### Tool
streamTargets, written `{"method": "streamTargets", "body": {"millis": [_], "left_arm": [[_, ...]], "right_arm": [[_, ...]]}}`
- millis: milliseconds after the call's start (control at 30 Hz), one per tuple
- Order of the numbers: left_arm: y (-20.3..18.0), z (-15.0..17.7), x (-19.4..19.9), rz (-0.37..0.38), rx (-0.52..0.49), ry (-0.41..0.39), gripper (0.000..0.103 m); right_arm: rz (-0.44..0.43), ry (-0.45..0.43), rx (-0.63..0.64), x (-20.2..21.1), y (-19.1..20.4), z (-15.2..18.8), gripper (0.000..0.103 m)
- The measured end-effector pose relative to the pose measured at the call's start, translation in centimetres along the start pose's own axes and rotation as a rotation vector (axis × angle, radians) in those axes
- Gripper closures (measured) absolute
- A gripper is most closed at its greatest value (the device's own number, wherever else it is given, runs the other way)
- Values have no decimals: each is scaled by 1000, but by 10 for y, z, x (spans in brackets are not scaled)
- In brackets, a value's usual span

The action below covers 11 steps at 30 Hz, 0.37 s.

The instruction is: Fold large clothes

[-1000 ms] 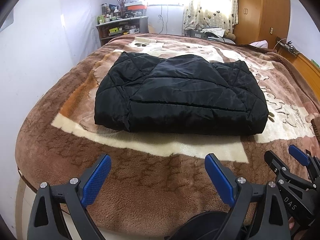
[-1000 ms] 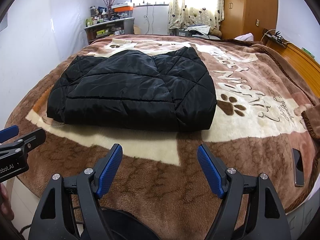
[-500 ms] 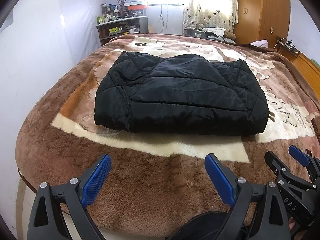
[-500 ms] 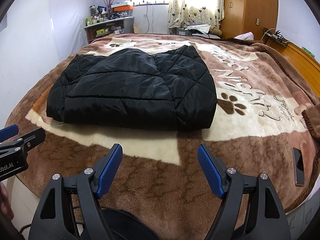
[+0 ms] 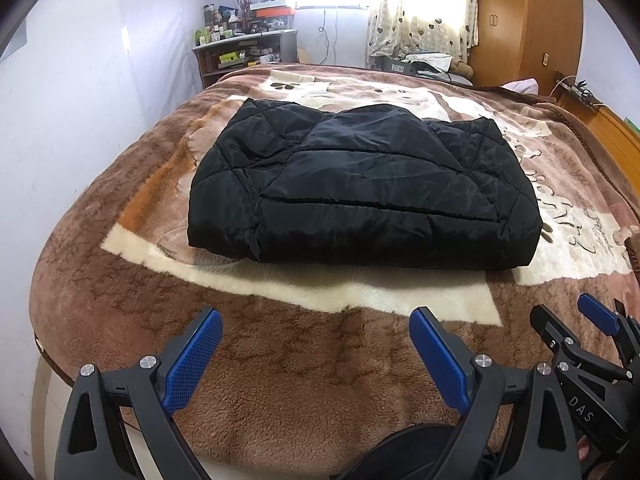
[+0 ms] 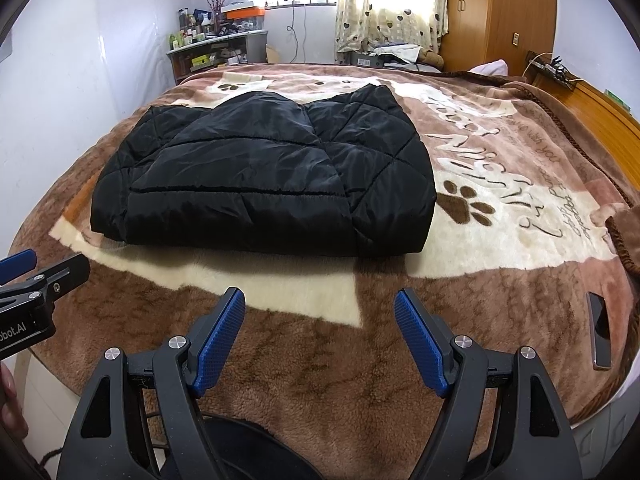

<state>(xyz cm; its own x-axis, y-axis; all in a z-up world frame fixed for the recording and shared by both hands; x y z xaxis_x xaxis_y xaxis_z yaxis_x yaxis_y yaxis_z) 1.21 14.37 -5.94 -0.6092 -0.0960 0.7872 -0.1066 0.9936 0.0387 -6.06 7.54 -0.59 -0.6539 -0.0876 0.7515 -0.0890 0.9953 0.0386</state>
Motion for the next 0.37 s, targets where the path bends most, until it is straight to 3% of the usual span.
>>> {"method": "streamTargets", "body": {"millis": [367], "left_arm": [[-1,1,-2,-5,0,5,8]], "right_arm": [[-1,1,-4,0,-1,1,26]]}}
Point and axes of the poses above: each gripper's, at about its wrist camera, not at the fingertips, and x roughly against the way its jaws point, y to its left, z to its underside, the point moved 10 cm from there along -x, roughly the way its jaws point
